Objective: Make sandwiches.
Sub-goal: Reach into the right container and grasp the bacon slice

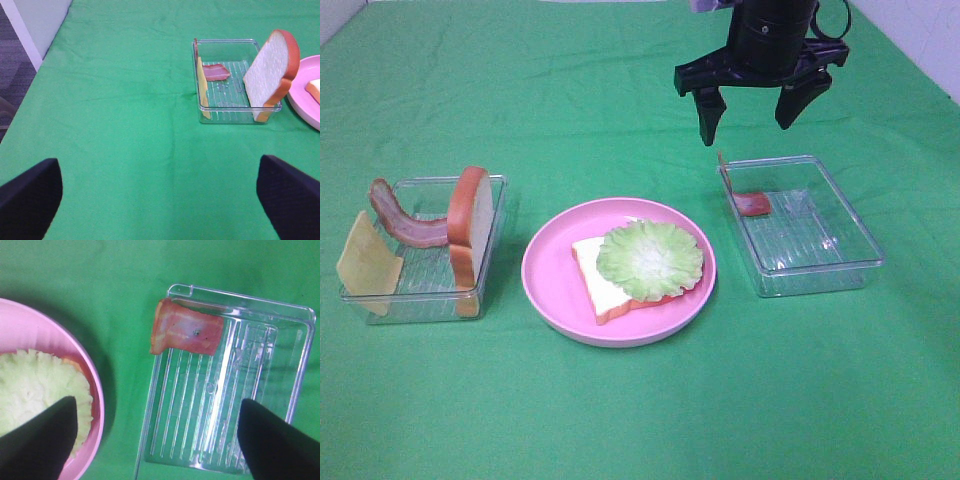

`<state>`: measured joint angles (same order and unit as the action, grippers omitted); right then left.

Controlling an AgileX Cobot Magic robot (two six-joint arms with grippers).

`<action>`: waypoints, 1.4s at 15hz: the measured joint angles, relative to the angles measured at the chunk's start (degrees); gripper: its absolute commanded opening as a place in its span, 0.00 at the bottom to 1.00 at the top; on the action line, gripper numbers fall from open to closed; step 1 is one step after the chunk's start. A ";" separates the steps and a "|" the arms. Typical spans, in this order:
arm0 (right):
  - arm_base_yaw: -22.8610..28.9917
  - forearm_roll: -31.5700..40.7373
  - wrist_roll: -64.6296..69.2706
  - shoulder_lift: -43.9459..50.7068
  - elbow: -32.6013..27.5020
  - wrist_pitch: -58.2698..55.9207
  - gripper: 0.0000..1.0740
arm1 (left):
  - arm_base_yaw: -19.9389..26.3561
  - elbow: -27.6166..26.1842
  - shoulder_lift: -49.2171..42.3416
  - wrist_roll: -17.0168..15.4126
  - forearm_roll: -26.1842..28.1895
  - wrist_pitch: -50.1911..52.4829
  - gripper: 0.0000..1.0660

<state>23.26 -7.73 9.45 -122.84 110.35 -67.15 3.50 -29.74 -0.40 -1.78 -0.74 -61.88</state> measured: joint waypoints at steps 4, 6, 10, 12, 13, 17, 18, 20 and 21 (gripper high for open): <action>0.00 0.06 0.86 -2.12 0.00 4.64 0.78 | 0.00 0.00 0.00 0.00 0.00 0.00 0.95; 0.00 -0.52 2.92 -2.12 0.00 6.76 0.78 | 0.00 0.00 0.00 0.00 0.00 0.00 0.95; 0.00 -2.06 4.53 -4.13 0.00 7.85 0.77 | 0.00 0.00 0.00 0.00 0.00 0.00 0.95; 0.00 -2.35 5.10 -6.42 0.00 8.37 0.77 | 0.00 0.00 0.00 0.00 0.00 0.00 0.95; 0.00 -2.35 5.10 -6.42 0.00 8.37 0.77 | 0.00 0.00 0.00 0.00 0.00 0.00 0.95; 0.00 -2.12 5.96 -8.02 0.00 10.71 0.75 | 0.00 0.00 0.00 0.00 0.00 0.00 0.95; 0.00 -1.89 5.96 -8.71 0.00 10.89 0.74 | 0.00 0.00 0.00 0.00 0.00 0.00 0.95; 0.00 -1.83 5.96 -9.91 0.00 11.00 0.69 | 0.00 0.00 0.00 0.00 0.00 0.00 0.95; 0.00 -1.78 5.96 -9.97 0.00 11.06 0.67 | 0.00 0.00 0.00 0.00 0.00 0.00 0.95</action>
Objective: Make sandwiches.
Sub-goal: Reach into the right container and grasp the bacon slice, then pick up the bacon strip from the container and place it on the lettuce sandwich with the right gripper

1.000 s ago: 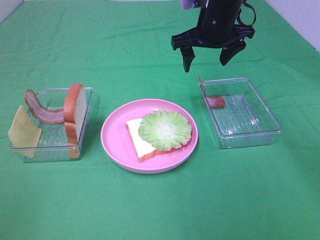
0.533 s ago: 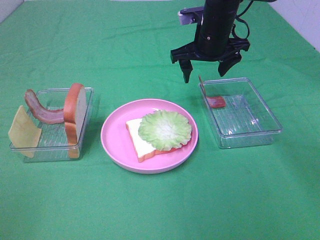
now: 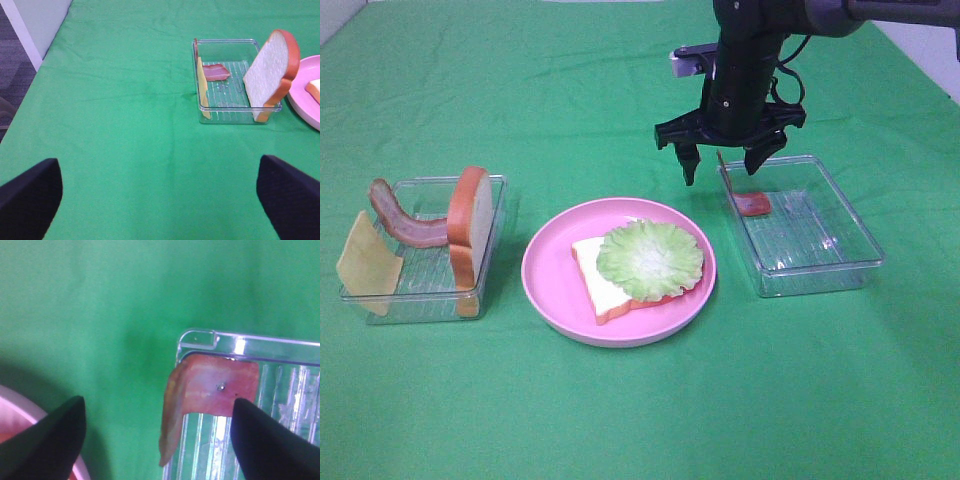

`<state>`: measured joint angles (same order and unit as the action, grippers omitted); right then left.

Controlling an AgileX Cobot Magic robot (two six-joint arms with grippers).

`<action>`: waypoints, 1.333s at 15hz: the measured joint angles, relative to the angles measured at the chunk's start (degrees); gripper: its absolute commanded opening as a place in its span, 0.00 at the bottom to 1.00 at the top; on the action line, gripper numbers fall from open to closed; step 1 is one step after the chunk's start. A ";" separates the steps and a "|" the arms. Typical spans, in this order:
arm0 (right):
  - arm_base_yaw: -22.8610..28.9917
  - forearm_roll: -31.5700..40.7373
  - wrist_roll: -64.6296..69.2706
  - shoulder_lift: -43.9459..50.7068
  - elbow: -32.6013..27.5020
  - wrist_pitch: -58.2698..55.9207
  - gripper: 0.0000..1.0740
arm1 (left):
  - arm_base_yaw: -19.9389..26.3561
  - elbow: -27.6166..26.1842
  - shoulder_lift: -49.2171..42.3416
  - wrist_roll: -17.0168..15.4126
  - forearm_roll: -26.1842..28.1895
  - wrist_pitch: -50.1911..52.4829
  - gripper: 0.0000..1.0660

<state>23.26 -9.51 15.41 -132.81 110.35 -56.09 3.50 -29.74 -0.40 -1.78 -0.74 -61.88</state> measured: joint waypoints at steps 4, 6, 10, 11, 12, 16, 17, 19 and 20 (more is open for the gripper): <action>0.00 -0.63 1.09 -0.06 0.00 0.00 0.43 | 0.00 0.00 0.00 0.00 0.00 0.00 0.95; 0.00 -1.78 2.01 -0.06 0.00 -0.06 0.22 | 0.00 0.00 0.00 0.00 0.00 0.00 0.95; 0.00 -2.69 2.06 -0.06 0.00 -0.23 0.00 | 0.00 0.00 0.00 0.00 0.00 0.00 0.95; 0.00 -2.86 2.06 -0.06 0.00 -0.23 0.00 | 0.00 0.00 0.00 0.00 0.00 0.00 0.95; 0.00 -2.98 2.01 -0.06 0.00 -0.23 0.00 | 0.00 0.00 0.00 0.00 0.00 0.00 0.95; 0.00 -4.76 1.60 -0.06 0.00 -0.57 0.00 | 0.00 0.00 0.00 0.00 0.00 0.00 0.95; 0.00 -6.19 1.20 -0.06 0.00 -2.01 0.00 | 0.00 0.00 0.00 0.00 0.00 0.00 0.95; 0.00 -6.59 -0.11 0.29 0.00 -3.38 0.00 | 0.00 0.00 0.00 0.00 0.00 0.00 0.95; 0.00 -6.59 -0.97 1.09 0.00 -4.24 0.00 | 0.00 0.00 0.00 0.00 0.00 0.00 0.95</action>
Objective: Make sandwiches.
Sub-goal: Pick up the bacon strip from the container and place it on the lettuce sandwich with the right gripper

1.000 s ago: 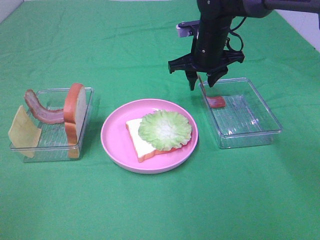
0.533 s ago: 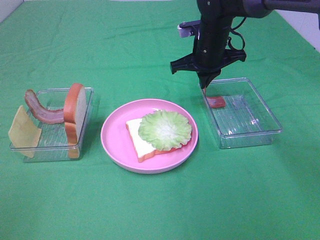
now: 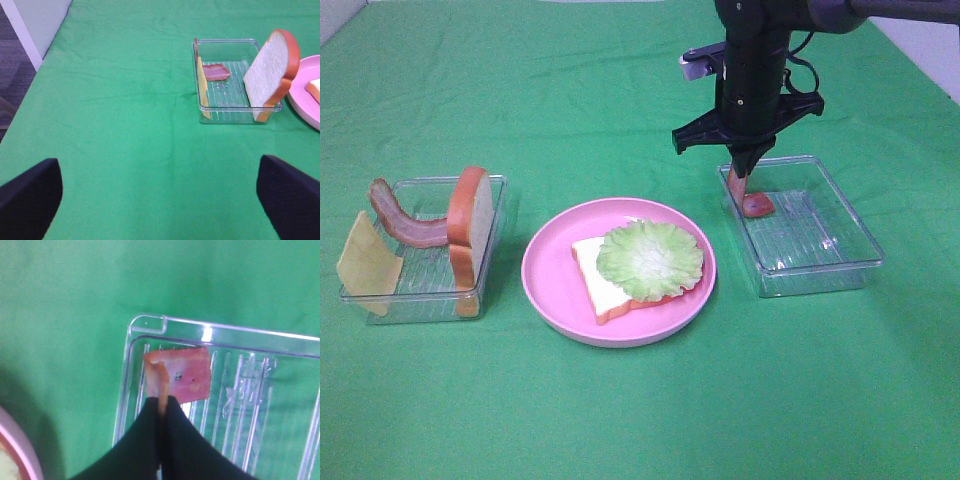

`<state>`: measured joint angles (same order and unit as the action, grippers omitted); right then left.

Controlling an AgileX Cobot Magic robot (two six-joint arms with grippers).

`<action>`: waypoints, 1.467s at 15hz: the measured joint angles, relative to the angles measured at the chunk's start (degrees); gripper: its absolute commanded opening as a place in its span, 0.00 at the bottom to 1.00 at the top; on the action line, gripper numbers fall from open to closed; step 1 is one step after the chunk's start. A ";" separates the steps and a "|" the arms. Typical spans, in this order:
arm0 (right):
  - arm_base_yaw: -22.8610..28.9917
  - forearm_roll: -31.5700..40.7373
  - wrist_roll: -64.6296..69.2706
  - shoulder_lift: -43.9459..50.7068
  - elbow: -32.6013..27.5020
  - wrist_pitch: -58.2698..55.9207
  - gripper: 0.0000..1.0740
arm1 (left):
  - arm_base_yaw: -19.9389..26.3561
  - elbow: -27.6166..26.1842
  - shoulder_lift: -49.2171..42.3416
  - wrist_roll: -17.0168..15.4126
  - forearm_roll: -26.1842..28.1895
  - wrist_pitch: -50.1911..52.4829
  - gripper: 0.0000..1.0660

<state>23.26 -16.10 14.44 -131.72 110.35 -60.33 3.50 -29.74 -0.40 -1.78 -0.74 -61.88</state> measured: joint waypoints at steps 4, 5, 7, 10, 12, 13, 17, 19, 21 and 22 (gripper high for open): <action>0.00 -0.40 -5.44 7.28 0.00 -5.79 0.00 | 0.00 0.00 0.00 0.00 0.00 0.00 0.95; 0.00 -0.40 -6.53 8.54 0.00 -6.82 0.00 | 0.00 0.00 0.00 0.00 0.00 0.00 0.95; 0.00 0.23 -9.34 14.15 0.00 -9.11 0.00 | 0.00 0.00 0.00 0.00 0.00 0.00 0.95; 0.00 5.50 -9.74 18.85 0.00 -9.28 0.00 | 0.00 0.00 0.00 0.00 0.00 0.00 0.95; 0.00 11.97 -11.63 20.91 0.06 -9.34 0.00 | 0.00 0.00 0.00 0.00 0.00 0.00 0.95; 0.00 15.53 -12.78 21.03 0.06 -9.34 0.00 | 0.00 0.00 0.00 0.00 0.00 0.00 0.95; 3.38 26.01 -17.07 21.03 -1.89 -9.22 0.00 | 0.00 0.00 0.00 0.00 0.00 0.00 0.95; 7.56 26.59 -17.59 21.03 -4.87 -9.22 0.00 | 0.00 0.00 0.00 0.00 0.00 0.00 0.95; 11.92 26.70 -18.11 21.03 -9.57 -6.76 0.00 | 0.00 0.00 0.00 0.00 0.00 0.00 0.95; 13.87 26.70 -18.16 21.03 -11.75 -4.58 0.00 | 0.00 0.00 0.00 0.00 0.00 0.00 0.95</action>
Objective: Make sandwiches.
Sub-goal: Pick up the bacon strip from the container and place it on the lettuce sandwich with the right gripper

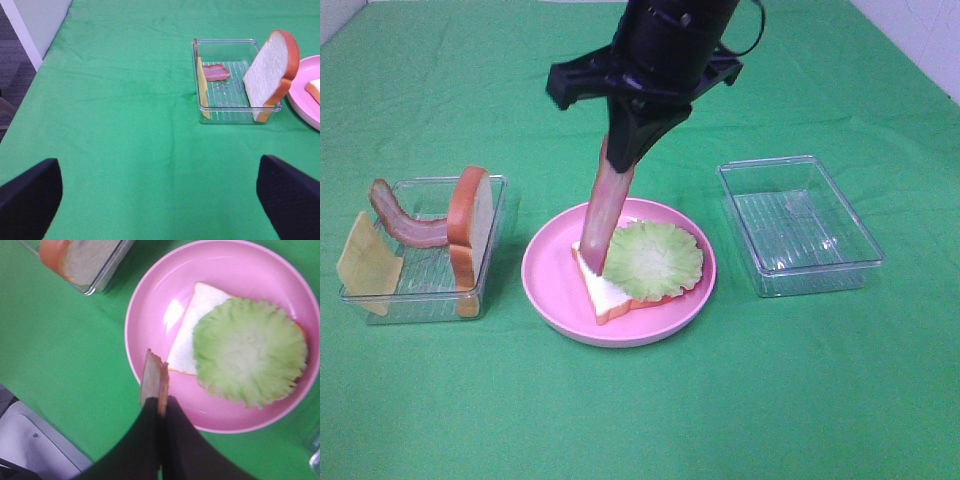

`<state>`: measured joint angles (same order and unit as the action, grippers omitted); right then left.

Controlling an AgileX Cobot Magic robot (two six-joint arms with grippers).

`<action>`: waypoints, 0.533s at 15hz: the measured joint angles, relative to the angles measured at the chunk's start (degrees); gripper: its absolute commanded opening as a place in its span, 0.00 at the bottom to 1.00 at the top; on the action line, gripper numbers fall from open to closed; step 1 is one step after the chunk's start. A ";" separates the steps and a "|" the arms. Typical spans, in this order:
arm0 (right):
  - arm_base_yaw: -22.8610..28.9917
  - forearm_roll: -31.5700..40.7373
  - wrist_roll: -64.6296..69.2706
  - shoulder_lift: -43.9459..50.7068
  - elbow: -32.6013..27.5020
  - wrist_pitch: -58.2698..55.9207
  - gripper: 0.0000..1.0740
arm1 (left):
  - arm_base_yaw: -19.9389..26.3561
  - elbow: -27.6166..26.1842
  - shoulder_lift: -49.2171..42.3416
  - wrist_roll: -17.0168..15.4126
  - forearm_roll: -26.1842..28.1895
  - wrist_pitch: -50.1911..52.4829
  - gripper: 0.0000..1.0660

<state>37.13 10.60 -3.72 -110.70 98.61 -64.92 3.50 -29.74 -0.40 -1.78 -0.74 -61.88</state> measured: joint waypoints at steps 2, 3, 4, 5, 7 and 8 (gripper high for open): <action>2.92 0.11 -0.11 0.00 -3.09 3.95 0.00 | 0.00 0.00 0.00 0.00 0.00 0.00 0.95; 5.16 0.46 -0.40 -0.17 -4.87 7.51 0.00 | 0.00 0.00 0.00 0.00 0.00 0.00 0.95; 5.61 0.57 -0.69 -0.29 -5.04 8.54 0.00 | 0.00 0.00 0.00 0.00 0.00 0.00 0.95; 6.19 1.55 -1.15 -0.86 -5.10 10.37 0.00 | 0.00 0.00 0.00 0.00 0.00 0.00 0.95; 6.19 2.29 -1.49 -2.86 -5.10 12.72 0.00 | 0.00 0.00 0.00 0.00 0.00 0.00 0.95; 6.19 1.38 -1.49 -3.78 -5.10 13.41 0.00 | 0.00 0.00 0.00 0.00 0.00 0.00 0.95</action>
<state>43.32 11.97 -5.21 -114.48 93.51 -51.51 3.50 -29.74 -0.40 -1.78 -0.74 -61.88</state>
